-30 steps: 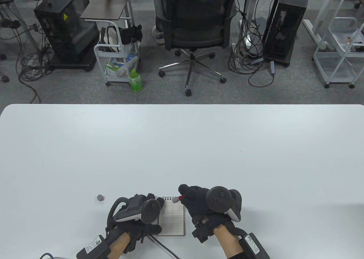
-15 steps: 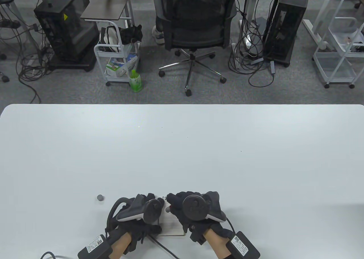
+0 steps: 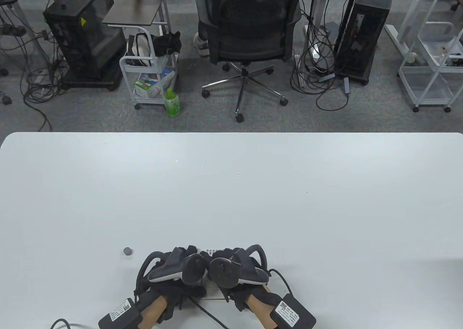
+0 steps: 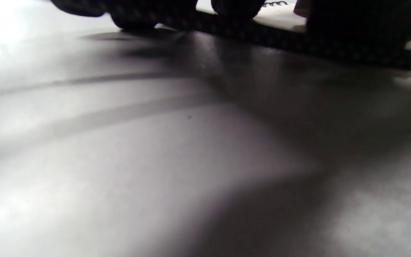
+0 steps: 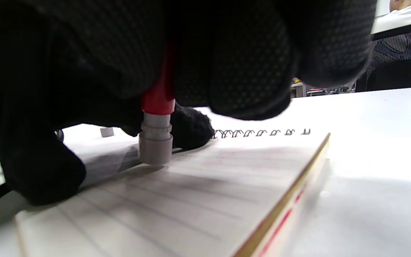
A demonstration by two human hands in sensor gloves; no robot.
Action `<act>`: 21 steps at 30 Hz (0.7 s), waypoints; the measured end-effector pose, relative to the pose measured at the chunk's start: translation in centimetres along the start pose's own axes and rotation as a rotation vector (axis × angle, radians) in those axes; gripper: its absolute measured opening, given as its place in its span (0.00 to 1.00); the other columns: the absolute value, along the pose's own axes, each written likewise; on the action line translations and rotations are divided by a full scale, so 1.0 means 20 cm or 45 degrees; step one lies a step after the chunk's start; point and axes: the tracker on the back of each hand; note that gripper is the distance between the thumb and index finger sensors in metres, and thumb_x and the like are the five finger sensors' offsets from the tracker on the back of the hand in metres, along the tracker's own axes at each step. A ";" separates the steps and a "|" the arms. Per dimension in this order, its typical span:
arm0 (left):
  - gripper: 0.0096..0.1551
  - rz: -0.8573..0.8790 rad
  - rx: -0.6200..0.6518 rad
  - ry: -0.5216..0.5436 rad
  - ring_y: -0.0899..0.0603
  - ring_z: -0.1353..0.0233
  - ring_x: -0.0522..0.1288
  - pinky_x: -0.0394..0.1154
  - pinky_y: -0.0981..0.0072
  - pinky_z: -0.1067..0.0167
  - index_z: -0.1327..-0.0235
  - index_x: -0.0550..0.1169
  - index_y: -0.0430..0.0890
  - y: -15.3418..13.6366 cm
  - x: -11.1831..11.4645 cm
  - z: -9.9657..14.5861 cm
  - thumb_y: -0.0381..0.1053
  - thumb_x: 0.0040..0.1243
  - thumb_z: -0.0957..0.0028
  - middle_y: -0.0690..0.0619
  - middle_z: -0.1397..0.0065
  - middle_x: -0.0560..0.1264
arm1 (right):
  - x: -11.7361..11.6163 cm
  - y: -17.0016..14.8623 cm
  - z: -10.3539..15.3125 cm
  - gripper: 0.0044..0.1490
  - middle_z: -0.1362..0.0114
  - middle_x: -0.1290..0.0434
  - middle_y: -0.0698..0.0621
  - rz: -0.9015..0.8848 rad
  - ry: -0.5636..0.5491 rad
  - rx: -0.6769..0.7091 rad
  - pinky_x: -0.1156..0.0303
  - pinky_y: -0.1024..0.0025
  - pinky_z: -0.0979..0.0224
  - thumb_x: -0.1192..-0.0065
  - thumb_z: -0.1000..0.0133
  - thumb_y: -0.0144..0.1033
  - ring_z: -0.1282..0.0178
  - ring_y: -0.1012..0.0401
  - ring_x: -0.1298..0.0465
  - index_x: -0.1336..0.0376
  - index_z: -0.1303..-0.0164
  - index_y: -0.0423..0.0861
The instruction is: Stamp flower pattern stamp onto notebook
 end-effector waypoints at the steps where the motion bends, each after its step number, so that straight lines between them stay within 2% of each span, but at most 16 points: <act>1: 0.55 0.001 0.001 0.000 0.28 0.23 0.53 0.54 0.31 0.33 0.23 0.53 0.50 0.00 0.00 0.00 0.71 0.55 0.61 0.39 0.19 0.50 | 0.00 0.00 0.00 0.29 0.45 0.23 0.40 -0.004 0.005 -0.001 0.25 0.47 0.45 0.28 0.54 0.36 0.57 0.50 0.18 0.28 0.41 0.46; 21: 0.55 0.012 0.001 -0.007 0.28 0.23 0.52 0.54 0.31 0.33 0.23 0.53 0.50 0.00 0.01 0.00 0.71 0.55 0.61 0.39 0.19 0.49 | -0.07 0.10 -0.04 0.30 0.48 0.21 0.37 0.093 0.045 0.025 0.21 0.48 0.47 0.30 0.54 0.32 0.59 0.49 0.14 0.29 0.41 0.40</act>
Point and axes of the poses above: the tracker on the back of each hand, its own y axis roughly to the thumb side, its own z axis roughly from the fingertips to the wrist, x = y × z
